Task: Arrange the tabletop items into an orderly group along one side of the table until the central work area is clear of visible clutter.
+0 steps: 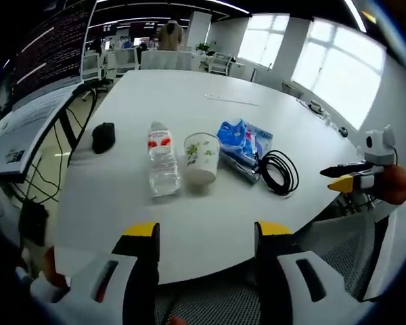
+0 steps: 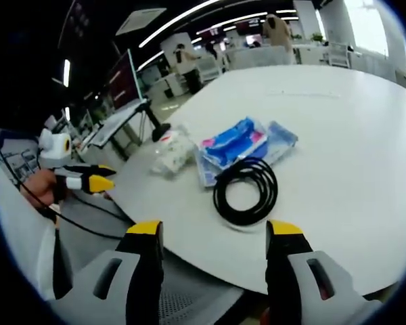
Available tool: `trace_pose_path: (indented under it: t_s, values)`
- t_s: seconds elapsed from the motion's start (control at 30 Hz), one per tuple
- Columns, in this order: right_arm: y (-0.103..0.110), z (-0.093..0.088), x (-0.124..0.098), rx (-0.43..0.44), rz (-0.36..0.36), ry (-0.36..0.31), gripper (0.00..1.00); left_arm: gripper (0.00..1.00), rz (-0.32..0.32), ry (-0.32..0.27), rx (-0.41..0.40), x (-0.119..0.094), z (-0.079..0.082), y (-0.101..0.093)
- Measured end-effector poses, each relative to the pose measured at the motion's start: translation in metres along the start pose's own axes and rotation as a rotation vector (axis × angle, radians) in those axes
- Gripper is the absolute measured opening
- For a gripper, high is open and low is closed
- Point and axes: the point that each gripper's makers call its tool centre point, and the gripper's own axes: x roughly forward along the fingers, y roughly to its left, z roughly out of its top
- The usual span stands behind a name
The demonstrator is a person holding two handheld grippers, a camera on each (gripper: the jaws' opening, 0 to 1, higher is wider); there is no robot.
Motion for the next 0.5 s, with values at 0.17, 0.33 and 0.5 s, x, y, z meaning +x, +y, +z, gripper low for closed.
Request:
trace_pose_path:
  t_s: [0.17, 0.33, 0.5]
  values:
    - [0.0023, -0.0001, 0.0021, 0.011, 0.0, -0.005, 0.6, 0.56, -0.006, 0.01, 0.003, 0.0011, -0.0008, -0.0002]
    - [0.0027, -0.0002, 0.0033, 0.016, -0.002, -0.004, 0.6, 0.55, -0.008, 0.01, -0.005, 0.0031, 0.0012, 0.0016]
    - [0.0003, 0.0012, 0.0038, 0.011, -0.014, 0.001, 0.6, 0.55, -0.013, 0.014, -0.008, 0.0053, 0.0019, 0.0016]
